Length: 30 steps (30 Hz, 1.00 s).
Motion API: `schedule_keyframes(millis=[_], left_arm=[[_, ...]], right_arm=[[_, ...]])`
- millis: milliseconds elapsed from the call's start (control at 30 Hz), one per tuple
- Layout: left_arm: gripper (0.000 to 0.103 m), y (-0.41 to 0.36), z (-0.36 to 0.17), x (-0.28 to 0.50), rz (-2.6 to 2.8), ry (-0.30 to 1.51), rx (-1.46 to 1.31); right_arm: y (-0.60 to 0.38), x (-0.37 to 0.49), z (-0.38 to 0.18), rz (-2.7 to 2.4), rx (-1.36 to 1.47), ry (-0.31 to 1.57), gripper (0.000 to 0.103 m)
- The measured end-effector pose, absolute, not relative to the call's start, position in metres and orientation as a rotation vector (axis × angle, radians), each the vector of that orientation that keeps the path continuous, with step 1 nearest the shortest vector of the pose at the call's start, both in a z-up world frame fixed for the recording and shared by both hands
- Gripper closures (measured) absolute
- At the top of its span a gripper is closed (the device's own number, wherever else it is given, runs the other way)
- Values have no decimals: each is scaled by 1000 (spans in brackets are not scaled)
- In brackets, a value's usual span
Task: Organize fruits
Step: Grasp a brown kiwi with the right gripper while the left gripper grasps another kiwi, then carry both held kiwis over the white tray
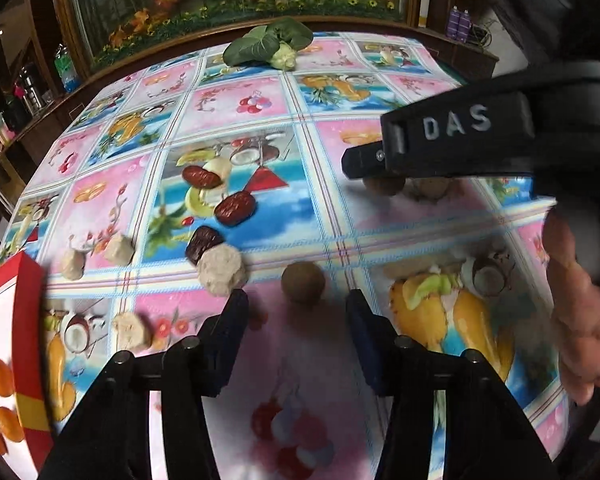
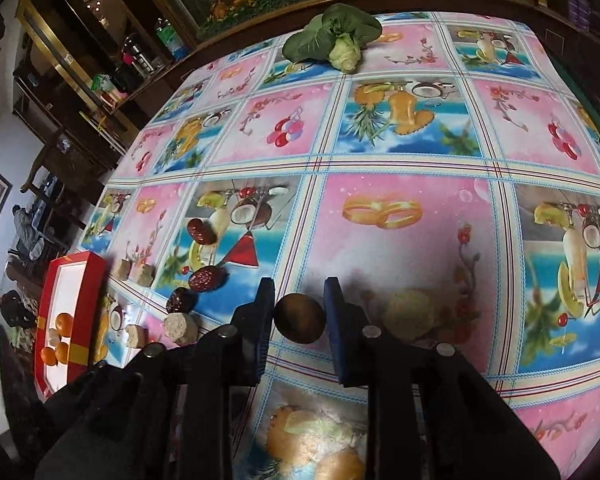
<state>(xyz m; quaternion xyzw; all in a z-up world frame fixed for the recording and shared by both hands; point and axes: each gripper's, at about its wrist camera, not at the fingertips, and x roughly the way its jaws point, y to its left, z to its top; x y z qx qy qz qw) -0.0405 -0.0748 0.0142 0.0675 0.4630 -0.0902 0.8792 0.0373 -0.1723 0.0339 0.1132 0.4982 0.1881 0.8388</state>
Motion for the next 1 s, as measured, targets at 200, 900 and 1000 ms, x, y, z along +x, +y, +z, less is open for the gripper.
schedule_keyframes(millis=[200,900,1000], left_arm=[[71,-80,14,-37,-223,950,132],[82,-31,74,-103,-149,723,16],[83,-6,92,-121,-106,660,-9]], right_arm=[[-175,36,40,398,263,1030,76],[-163,27,40,347,210,925,76],[-164,27,38,319,235,897,76]])
